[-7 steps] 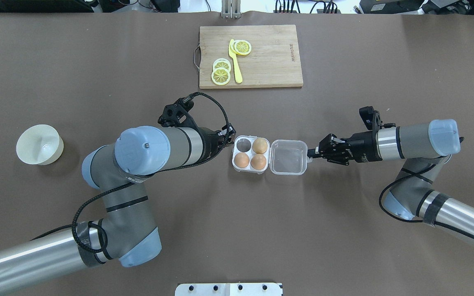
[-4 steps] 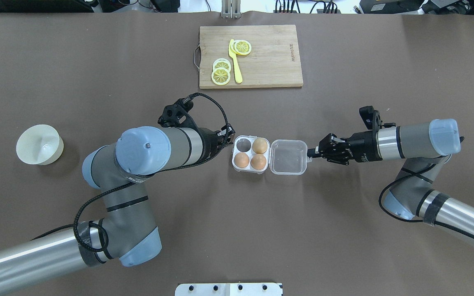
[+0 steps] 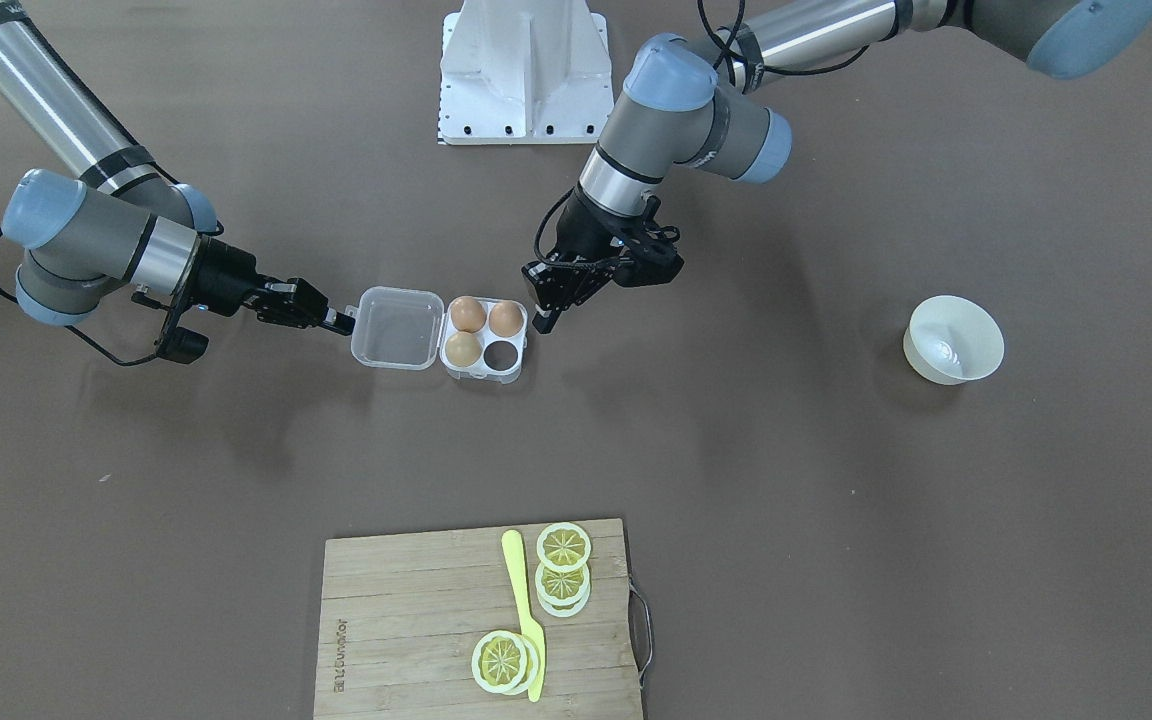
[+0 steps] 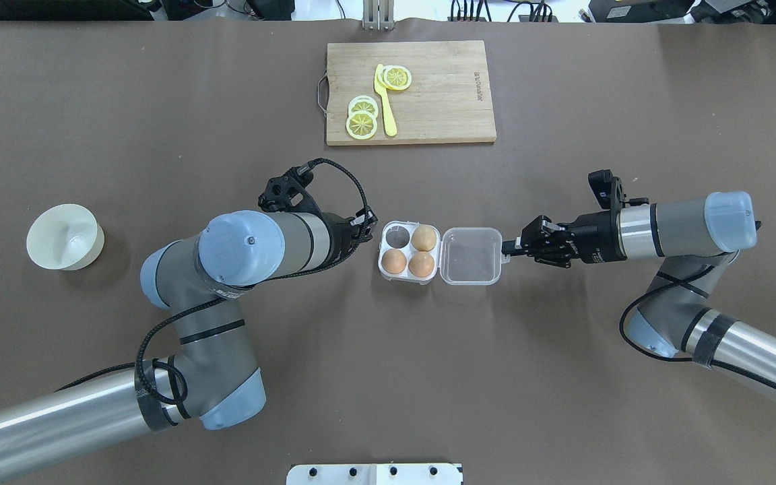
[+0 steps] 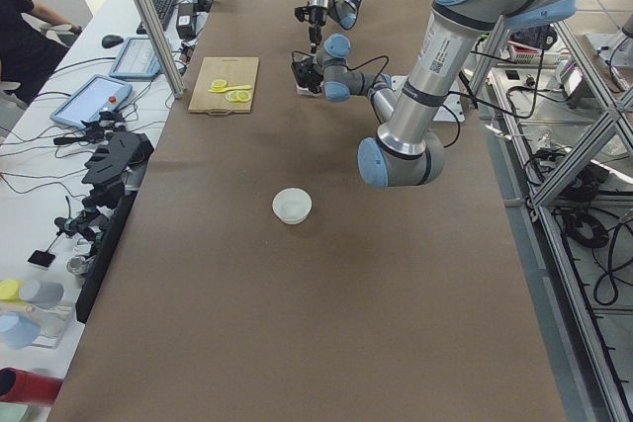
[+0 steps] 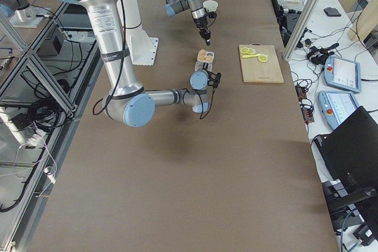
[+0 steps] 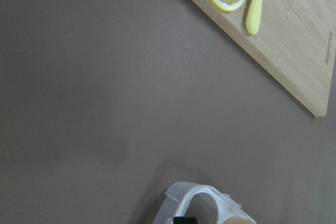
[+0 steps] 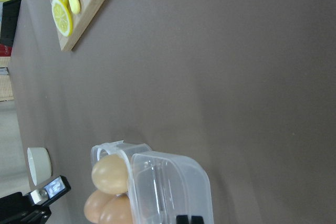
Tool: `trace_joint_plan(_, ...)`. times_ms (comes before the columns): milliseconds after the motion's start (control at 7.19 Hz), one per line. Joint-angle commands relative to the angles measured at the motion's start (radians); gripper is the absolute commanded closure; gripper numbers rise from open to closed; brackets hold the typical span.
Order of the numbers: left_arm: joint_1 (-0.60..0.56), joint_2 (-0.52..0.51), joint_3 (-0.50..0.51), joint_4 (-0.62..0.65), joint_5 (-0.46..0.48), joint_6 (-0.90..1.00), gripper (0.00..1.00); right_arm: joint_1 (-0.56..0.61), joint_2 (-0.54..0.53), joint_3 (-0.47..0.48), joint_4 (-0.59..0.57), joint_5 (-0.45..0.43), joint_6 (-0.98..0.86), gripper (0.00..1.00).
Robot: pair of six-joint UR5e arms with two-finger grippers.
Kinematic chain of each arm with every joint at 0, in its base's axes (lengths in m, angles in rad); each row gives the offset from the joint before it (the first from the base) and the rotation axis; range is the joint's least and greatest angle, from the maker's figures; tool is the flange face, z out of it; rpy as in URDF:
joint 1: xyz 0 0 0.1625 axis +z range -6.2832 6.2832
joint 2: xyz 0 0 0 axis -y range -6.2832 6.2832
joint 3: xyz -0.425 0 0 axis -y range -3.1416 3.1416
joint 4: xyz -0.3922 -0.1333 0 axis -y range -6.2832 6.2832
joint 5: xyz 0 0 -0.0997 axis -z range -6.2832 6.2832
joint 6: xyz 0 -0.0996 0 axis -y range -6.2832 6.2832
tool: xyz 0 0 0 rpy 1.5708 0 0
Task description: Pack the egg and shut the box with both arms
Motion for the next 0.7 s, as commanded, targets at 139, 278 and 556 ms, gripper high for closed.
trace_joint_plan(139, 0.0, -0.052, 0.095, -0.014, 0.03, -0.002, 1.0, 0.017, -0.001, 0.004, 0.0, 0.001, 0.003, 0.97)
trace_joint_plan(278, 0.002, -0.066, 0.119, -0.026, 0.032, -0.002, 1.0, 0.021, -0.001, 0.004, 0.0, 0.003, 0.003, 0.97)
trace_joint_plan(556, 0.003, -0.071, 0.132, -0.026, 0.032, -0.002, 1.0, 0.025, -0.001, 0.004, 0.0, 0.008, 0.003, 0.97)
